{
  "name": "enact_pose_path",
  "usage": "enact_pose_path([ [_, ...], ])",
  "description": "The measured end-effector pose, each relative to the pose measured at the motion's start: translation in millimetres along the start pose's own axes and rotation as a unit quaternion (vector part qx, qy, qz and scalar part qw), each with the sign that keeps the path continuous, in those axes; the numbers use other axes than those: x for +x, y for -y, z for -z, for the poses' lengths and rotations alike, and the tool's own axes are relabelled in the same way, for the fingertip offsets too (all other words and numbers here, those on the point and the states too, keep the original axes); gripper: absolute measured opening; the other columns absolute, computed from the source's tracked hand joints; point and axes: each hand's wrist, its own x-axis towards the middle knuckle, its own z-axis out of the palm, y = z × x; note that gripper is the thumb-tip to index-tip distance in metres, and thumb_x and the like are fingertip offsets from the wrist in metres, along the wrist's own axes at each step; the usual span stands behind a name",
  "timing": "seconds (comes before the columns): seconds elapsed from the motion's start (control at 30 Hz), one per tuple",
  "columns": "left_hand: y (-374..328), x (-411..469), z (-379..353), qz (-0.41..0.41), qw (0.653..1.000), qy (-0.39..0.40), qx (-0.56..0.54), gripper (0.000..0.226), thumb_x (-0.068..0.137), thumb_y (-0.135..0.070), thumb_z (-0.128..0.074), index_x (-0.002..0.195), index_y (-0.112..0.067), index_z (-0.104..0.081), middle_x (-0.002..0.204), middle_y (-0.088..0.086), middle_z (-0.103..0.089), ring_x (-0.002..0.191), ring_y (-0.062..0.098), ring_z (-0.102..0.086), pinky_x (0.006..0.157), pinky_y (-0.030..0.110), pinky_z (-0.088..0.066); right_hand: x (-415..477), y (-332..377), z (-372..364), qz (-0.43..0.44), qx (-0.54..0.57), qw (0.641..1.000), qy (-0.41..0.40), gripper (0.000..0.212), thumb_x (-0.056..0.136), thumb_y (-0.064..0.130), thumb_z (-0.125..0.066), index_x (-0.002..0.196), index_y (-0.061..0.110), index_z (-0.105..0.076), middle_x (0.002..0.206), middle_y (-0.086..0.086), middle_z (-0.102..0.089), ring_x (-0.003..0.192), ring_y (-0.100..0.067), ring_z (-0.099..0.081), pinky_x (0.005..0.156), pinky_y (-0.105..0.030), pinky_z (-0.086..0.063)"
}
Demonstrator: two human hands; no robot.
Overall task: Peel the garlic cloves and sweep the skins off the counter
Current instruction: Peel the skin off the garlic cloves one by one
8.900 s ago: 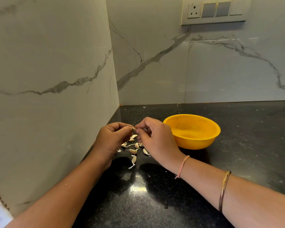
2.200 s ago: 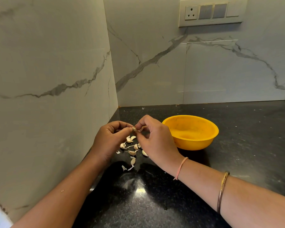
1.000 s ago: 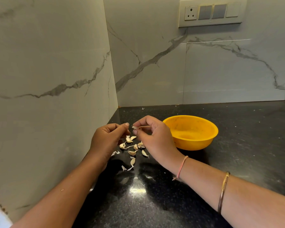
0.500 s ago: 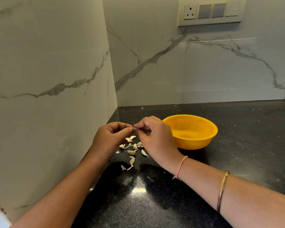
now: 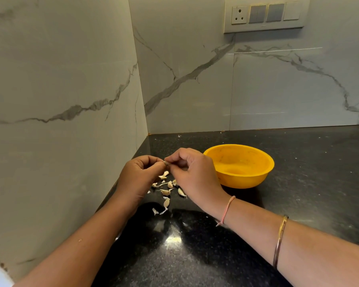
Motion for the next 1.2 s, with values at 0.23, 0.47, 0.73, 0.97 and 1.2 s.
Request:
enact_pose_path([
  [0.23,3.6,3.8,5.1,0.029,0.998,-0.046,0.010,0.010,0.069,-0.028,-0.067,0.069,-0.018,-0.067,0.076,0.014,-0.070,0.071,0.021,-0.061,0.085,0.048,-0.052,3.4,2.7,1.9,-0.053,0.110,0.992,-0.009,0.021,0.082,0.000,-0.066,0.081,0.021,-0.065,0.077,0.004,-0.067,0.077,-0.014,-0.067,0.074,-0.032,-0.058],
  [0.47,-1.0,2.3,4.6,-0.009,1.000,-0.028,-0.007,0.021,0.085,-0.002,-0.058,0.078,-0.019,-0.068,0.078,0.004,-0.068,0.073,0.015,-0.061,0.075,0.032,-0.052,1.9,-1.4,0.0,-0.078,0.091,0.993,0.004,0.018,0.086,0.000,-0.060,0.096,0.011,-0.069,0.088,-0.001,-0.068,0.086,-0.014,-0.067,0.078,-0.036,-0.057],
  [0.73,-3.7,-1.0,2.2,-0.012,0.999,-0.009,-0.034,0.015,0.085,-0.007,-0.063,0.077,-0.017,-0.070,0.071,0.002,-0.069,0.069,0.014,-0.062,0.071,0.028,-0.052,1.6,-0.8,1.6,-0.050,0.032,0.998,-0.001,0.011,0.084,0.004,-0.065,0.089,0.014,-0.063,0.083,0.000,-0.068,0.078,-0.010,-0.066,0.070,-0.029,-0.057],
  [0.97,-1.0,-0.2,3.9,-0.026,1.000,-0.008,-0.009,0.012,0.083,-0.010,-0.065,0.078,-0.018,-0.071,0.071,-0.002,-0.071,0.069,0.009,-0.064,0.072,0.028,-0.053,-0.3,0.9,3.1,-0.015,-0.010,1.000,0.003,0.007,0.085,0.005,-0.064,0.091,0.009,-0.067,0.083,-0.004,-0.070,0.075,-0.012,-0.066,0.066,-0.024,-0.056],
  [1.2,-0.6,-0.1,3.5,-0.029,1.000,-0.005,-0.001,0.008,0.083,-0.012,-0.067,0.079,-0.017,-0.072,0.074,0.000,-0.072,0.067,0.005,-0.064,0.070,0.025,-0.053,-0.2,2.3,4.2,-0.015,-0.017,1.000,0.000,0.005,0.084,0.005,-0.065,0.088,0.007,-0.067,0.081,-0.006,-0.069,0.073,-0.014,-0.066,0.063,-0.024,-0.056],
])
